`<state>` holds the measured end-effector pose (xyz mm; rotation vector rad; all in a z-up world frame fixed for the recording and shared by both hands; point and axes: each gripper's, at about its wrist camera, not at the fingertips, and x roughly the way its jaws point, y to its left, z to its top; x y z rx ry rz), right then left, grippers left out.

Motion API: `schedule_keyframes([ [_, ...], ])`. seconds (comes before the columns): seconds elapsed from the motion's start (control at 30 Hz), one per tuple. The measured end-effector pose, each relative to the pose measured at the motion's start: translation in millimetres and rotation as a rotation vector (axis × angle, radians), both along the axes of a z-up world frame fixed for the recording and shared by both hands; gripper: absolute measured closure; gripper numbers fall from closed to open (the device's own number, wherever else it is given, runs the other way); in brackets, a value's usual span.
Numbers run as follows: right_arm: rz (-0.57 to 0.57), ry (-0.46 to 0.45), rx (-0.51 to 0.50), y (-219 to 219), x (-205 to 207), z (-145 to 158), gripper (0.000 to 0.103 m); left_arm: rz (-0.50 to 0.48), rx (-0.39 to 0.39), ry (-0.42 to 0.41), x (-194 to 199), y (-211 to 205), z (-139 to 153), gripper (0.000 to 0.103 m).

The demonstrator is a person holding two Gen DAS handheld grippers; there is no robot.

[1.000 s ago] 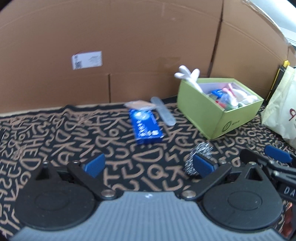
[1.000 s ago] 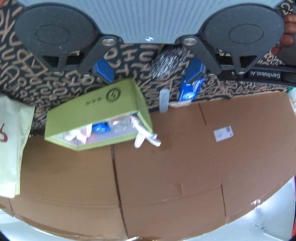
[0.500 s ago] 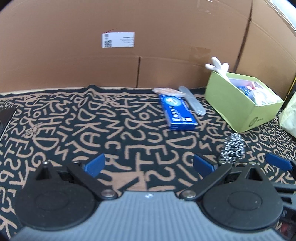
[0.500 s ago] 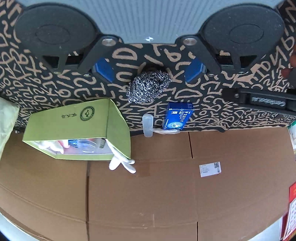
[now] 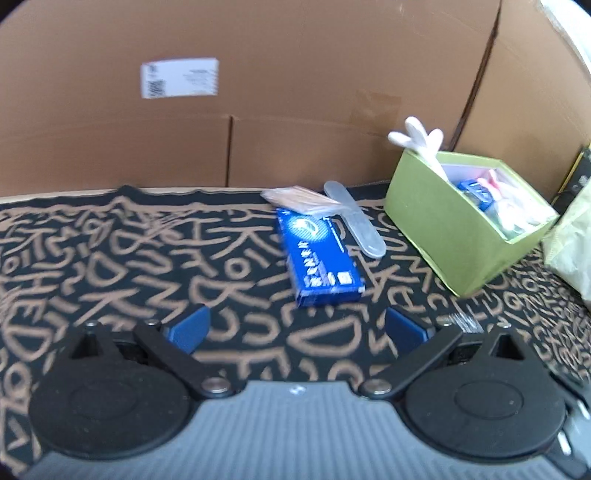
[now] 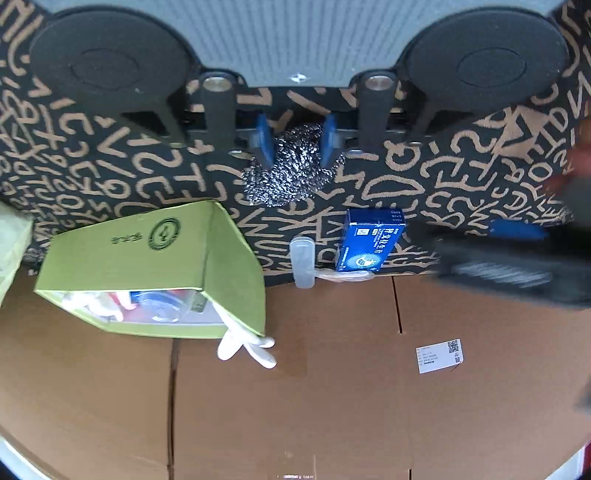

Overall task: Organize objects
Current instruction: 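Move both grippers back to the steel wool and blue medicine box, then grasp steel wool with right gripper while left gripper grasps blue medicine box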

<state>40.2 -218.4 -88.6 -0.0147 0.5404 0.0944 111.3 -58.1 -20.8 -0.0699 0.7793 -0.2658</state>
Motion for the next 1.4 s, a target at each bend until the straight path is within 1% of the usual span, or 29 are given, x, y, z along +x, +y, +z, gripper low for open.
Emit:
schedule_keyframes([
  [0.07,-0.005,-0.009,0.005,-2.2,-10.5,1.5,0.073,0.019,0.024,0.028,19.9,-13.9,-7.1,0.0],
  [0.2,-0.01,-0.015,0.04,-6.0,-30.5,3.8,0.073,0.048,0.008,0.073,52.3,-33.5,-20.3,0.0],
  [0.27,-0.004,-0.016,0.048,-6.1,-36.4,5.5,0.073,0.046,0.017,0.106,64.6,-40.5,-28.5,0.0],
  [0.33,0.005,-0.017,0.047,-5.6,-39.0,7.6,0.073,0.032,0.068,0.065,66.1,-45.9,-31.0,0.0],
  [0.37,0.008,-0.018,0.05,-6.1,-39.8,8.5,0.073,0.006,0.073,0.058,65.1,-45.5,-32.6,0.007],
  [0.4,0.009,-0.022,0.056,-6.5,-40.5,9.3,0.071,-0.011,0.084,0.034,60.3,-42.8,-32.9,0.022],
  [0.43,0.009,-0.023,0.065,-7.3,-40.4,9.5,0.062,-0.03,0.098,0.015,55.3,-40.1,-32.5,0.033],
  [0.47,0.009,-0.023,0.076,-8.1,-39.9,9.4,0.052,-0.053,0.122,-0.004,48.8,-36.0,-31.9,0.047],
  [0.5,0.003,-0.025,0.092,-9.3,-39.8,9.1,0.031,-0.077,0.124,-0.005,44.3,-29.5,-31.7,0.047],
  [0.53,-0.008,-0.033,0.104,-9.6,-40.5,8.8,0.025,-0.102,0.1,-0.002,36.7,-19.6,-31.5,0.047],
  [0.63,-0.018,-0.043,0.107,-8.2,-42.0,7.4,0.025,-0.133,0.054,0.025,13.1,6.4,-27.2,0.047],
  [0.73,-0.025,-0.024,0.09,-5.6,-38.5,4.3,0.025,-0.166,0.048,0.033,-12.9,22.3,-23.9,0.047],
  [0.77,-0.031,-0.017,0.082,-4.9,-37.0,2.9,0.025,-0.164,0.048,0.025,-20.1,24.9,-21.5,0.044],
  [0.8,-0.039,-0.007,0.075,-3.7,-34.6,1.2,0.025,-0.161,0.047,0.015,-24.5,26.5,-19.0,0.034],
  [0.87,-0.046,0.01,0.065,-1.4,-30.1,-1.5,0.025,-0.145,0.05,-0.01,-26.7,25.9,-13.5,0.025],
  [0.93,-0.043,0.004,0.048,1.3,-29.4,-2.7,0.025,-0.143,0.081,-0.023,-23.1,20.7,-11.7,0.025],
  [1.0,-0.047,-0.004,0.011,3.3,-30.6,-4.2,0.025,-0.156,0.103,-0.014,-19.1,16.3,-13.2,0.028],
  [1.07,-0.061,-0.005,-0.005,2.6,-30.4,-5.6,0.025,-0.161,0.105,-0.001,-17.4,14.7,-17.2,0.03],
  [1.17,-0.065,0.008,0.036,-1.4,-24.9,-8.2,0.028,-0.141,0.11,0.014,-12.8,13.9,-24.7,0.028],
  [1.2,-0.061,0.011,0.039,-0.6,-22.8,-9.3,0.036,-0.135,0.112,0.02,-10.5,13.6,-27.5,0.028],
  [1.23,-0.054,0.016,0.037,0.4,-20.8,-10.6,0.042,-0.137,0.121,0.008,-10.4,12.9,-28.2,0.028],
  [1.27,-0.049,0.017,0.039,1.2,-20.3,-11.6,0.045,-0.147,0.136,0.005,-10.2,11.6,-29.3,0.029],
  [1.3,-0.045,0.013,0.043,1.2,-20.9,-12.5,0.047,-0.152,0.153,-0.002,-11.3,10.8,-29.4,0.038],
  [1.33,-0.045,0.008,0.044,1.5,-22.4,-12.8,0.05,-0.156,0.166,-0.011,-12.4,10.2,-29.2,0.044],
  [1.37,-0.045,0.001,0.049,1.0,-24.2,-13.0,0.051,-0.167,0.168,-0.016,-14.0,10.3,-28.6,0.048],
  [1.4,-0.044,-0.003,0.056,0.1,-25.6,-13.1,0.053,-0.171,0.165,-0.009,-15.2,11.0,-28.1,0.048],
])
